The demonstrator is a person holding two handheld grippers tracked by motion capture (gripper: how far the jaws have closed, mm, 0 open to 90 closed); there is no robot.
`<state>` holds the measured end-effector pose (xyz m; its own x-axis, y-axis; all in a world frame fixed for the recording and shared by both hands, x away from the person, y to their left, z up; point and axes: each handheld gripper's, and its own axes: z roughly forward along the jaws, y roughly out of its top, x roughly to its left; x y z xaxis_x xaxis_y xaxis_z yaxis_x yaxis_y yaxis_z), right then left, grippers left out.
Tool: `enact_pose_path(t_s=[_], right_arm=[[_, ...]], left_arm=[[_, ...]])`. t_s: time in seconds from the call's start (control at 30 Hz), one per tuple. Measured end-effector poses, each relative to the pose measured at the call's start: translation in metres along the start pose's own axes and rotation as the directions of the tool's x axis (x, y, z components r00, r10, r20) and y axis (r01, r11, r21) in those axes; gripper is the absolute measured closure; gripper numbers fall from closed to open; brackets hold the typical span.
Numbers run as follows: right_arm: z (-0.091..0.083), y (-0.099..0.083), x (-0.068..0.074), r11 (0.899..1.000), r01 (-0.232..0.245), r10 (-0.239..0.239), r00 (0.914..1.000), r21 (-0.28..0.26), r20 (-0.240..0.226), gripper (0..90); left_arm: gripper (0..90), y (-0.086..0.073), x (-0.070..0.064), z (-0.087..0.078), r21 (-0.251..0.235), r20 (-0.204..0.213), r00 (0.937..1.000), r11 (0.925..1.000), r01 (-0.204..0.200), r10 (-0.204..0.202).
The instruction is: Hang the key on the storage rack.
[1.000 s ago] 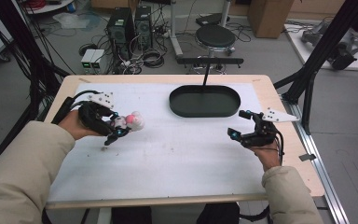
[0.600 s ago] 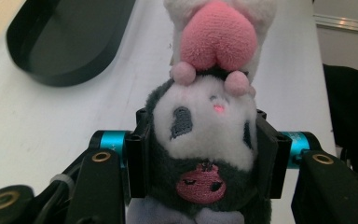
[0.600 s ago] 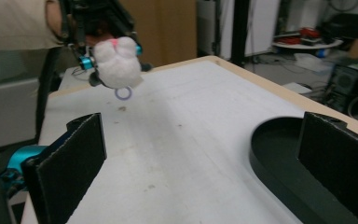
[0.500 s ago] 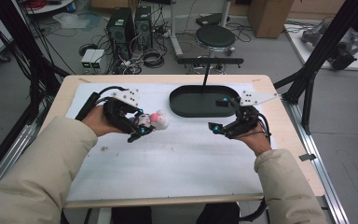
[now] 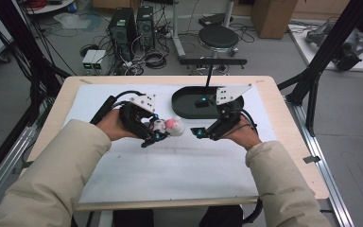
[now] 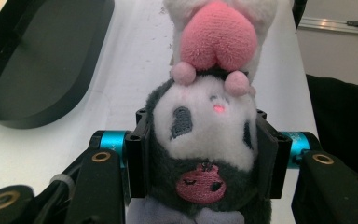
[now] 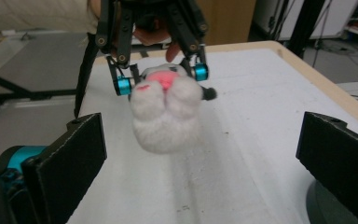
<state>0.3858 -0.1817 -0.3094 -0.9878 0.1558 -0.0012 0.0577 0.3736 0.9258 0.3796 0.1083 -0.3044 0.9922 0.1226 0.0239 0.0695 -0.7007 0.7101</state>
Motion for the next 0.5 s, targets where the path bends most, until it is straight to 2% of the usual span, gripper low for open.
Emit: enact_pose_path(t_s=[0.2, 0.23, 0.37, 0.5], right_arm=[[0.019, 0.005, 0.004, 0.997, 0.023, -0.019, 0.9984, 0.078, -0.053, 0.6], [0.022, 0.006, 0.004, 0.996, 0.038, -0.033, 0.9977, 0.085, -0.059, 0.6], [0.029, 0.007, 0.004, 0.993, 0.043, -0.034, 0.9966, 0.114, -0.075, 0.7], [0.035, 0.007, 0.004, 0.988, 0.041, -0.025, 0.9944, 0.152, -0.103, 9.4]], left_arm=[[49.4, 0.004, -0.001, 0.004, 0.003, 0.011, 0.9999, 1.0, 0.0, 0.0], [49.4, 0.004, -0.001, 0.005, 0.0, 0.01, 0.9999, 1.0, 0.004, -0.004], [49.3, 0.005, -0.001, 0.007, 0.003, 0.013, 0.9999, 1.0, 0.0, 0.0], [49.3, 0.006, -0.002, 0.009, 0.009, 0.018, 0.9998, 1.0, -0.002, 0.002]])
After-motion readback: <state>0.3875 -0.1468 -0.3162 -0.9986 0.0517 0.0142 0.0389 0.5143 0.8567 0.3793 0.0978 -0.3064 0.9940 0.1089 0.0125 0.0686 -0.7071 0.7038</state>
